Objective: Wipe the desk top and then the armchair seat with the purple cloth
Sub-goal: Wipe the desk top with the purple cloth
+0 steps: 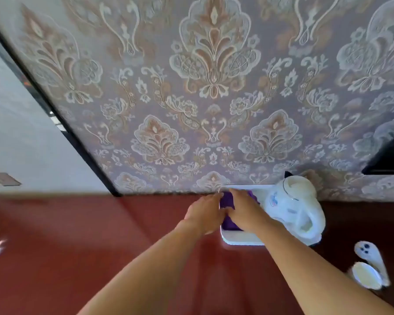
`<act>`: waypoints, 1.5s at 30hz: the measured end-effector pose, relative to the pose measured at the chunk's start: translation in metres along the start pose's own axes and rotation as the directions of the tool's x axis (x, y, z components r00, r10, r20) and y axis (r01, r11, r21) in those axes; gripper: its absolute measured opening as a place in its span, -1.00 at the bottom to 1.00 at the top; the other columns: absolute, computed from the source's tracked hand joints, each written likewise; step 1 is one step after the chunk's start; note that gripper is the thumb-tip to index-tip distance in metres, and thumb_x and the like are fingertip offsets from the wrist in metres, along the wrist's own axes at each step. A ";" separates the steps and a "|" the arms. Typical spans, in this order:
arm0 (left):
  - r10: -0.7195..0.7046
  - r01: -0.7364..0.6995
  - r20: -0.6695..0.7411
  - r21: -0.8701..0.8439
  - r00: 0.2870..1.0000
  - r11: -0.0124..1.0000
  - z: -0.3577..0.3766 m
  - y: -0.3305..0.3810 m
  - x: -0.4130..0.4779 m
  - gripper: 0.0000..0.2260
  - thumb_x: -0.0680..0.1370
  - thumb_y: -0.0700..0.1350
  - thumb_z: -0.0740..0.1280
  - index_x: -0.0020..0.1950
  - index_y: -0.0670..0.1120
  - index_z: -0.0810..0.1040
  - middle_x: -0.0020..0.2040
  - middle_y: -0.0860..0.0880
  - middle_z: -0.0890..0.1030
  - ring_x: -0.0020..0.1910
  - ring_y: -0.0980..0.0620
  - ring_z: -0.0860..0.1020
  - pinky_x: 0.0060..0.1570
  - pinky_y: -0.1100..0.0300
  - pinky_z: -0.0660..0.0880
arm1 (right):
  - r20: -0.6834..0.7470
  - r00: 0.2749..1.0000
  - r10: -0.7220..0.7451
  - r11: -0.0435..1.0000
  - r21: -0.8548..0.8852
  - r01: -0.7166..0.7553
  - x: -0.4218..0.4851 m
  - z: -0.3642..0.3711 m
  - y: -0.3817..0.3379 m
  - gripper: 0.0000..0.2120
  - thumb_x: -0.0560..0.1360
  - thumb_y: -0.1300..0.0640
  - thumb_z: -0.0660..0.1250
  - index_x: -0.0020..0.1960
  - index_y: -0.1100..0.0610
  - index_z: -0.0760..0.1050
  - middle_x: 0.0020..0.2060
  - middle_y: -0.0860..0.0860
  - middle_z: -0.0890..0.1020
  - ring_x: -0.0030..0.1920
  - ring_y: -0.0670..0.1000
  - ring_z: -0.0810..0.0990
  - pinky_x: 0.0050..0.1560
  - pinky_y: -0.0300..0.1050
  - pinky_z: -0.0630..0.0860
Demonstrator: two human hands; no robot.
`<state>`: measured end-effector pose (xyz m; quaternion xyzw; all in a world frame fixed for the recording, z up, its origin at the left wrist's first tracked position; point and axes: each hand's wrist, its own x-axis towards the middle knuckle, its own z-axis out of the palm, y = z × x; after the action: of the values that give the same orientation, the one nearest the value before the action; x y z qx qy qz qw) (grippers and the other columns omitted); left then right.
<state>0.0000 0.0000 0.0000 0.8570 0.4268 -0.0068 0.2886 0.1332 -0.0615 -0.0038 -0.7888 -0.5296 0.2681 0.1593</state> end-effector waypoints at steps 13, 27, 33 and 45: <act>0.150 -0.146 0.045 0.601 0.988 0.786 0.142 -0.033 0.093 -0.79 0.52 -0.12 0.34 0.14 -0.05 0.57 0.12 -0.05 0.60 0.14 -0.12 0.58 0.27 -0.05 0.29 | 0.050 0.992 0.116 0.866 -0.494 -0.076 0.051 0.118 0.115 -0.37 0.65 0.14 0.19 0.64 0.15 0.01 0.65 0.17 0.02 0.64 0.24 -0.05 0.62 0.08 -0.05; 0.025 -0.098 -0.296 -0.237 0.955 0.967 0.019 -0.017 0.089 -0.71 0.52 -0.14 0.26 0.22 -0.09 0.55 0.13 -0.08 0.62 0.06 -0.12 0.59 0.09 -0.02 0.52 | -0.327 0.944 -0.038 0.999 -0.039 0.027 0.064 0.029 0.051 -0.72 0.43 0.06 0.41 0.11 0.09 0.49 -0.06 0.03 0.66 -0.05 0.20 0.64 -0.23 -0.03 0.41; -0.040 -0.093 -0.526 -0.223 0.849 0.970 -0.112 -0.028 0.031 -0.81 0.68 -0.01 0.23 0.20 -0.07 0.49 0.00 -0.06 0.63 0.01 -0.16 0.60 -0.11 0.16 0.35 | -0.309 0.948 -0.071 0.894 0.403 0.198 0.046 -0.040 -0.077 -0.62 0.35 0.16 0.47 0.15 -0.01 0.55 -0.14 -0.06 0.70 -0.12 0.02 0.69 -0.09 -0.03 0.61; -0.393 0.176 -0.793 -0.352 0.466 0.919 -0.338 -0.168 -0.240 -0.71 0.63 0.28 0.07 0.04 0.10 0.39 -0.17 -0.06 0.61 -0.10 -0.23 0.59 -0.07 -0.07 0.49 | -0.103 0.956 -0.273 0.335 0.922 0.195 -0.033 0.016 -0.417 -0.78 0.42 0.00 0.58 -0.01 0.07 0.68 -0.18 0.00 0.77 -0.16 0.04 0.76 -0.26 -0.14 0.65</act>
<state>-0.3556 0.0728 0.2615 0.6273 0.6477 0.4123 0.1301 -0.1992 0.0695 0.2154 -0.4695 -0.4013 0.5194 0.5905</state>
